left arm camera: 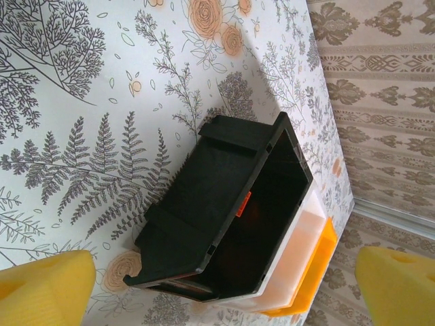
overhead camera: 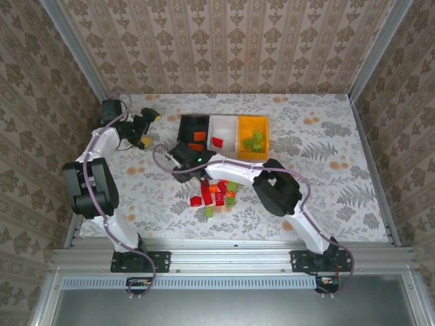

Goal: Sort the legos into containers by color

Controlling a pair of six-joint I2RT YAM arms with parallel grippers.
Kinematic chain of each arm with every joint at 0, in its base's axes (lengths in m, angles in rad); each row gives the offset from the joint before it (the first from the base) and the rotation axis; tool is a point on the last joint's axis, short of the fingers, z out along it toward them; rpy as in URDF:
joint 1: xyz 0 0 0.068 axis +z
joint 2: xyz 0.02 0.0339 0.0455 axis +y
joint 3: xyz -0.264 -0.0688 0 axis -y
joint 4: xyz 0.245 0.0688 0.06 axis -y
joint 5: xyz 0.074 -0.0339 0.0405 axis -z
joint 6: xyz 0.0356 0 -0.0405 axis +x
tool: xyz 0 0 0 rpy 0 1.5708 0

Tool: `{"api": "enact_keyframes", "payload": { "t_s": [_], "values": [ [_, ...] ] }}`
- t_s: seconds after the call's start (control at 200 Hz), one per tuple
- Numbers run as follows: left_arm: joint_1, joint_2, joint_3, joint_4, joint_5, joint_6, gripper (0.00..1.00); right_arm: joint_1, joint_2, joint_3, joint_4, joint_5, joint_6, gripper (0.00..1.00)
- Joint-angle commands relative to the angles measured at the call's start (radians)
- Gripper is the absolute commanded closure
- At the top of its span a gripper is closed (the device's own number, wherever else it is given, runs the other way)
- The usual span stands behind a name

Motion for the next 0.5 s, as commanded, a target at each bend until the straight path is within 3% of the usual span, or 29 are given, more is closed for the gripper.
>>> {"api": "enact_keyframes", "payload": {
  "t_s": [0.0, 0.225, 0.495],
  "values": [
    [-0.003, -0.044, -0.017, 0.024, 0.017, -0.017, 0.00, -0.066, -0.123, -0.055, 0.064, -0.028, 0.071, 0.60],
    [-0.120, -0.037, -0.013, 0.046, 0.087, -0.029, 0.00, -0.229, -0.198, -0.129, 0.058, -0.037, 0.124, 0.61],
    [-0.271, -0.034, 0.000, 0.046, 0.100, -0.015, 0.00, -0.360, -0.083, 0.003, -0.065, -0.043, 0.111, 0.61]
  ]
}}
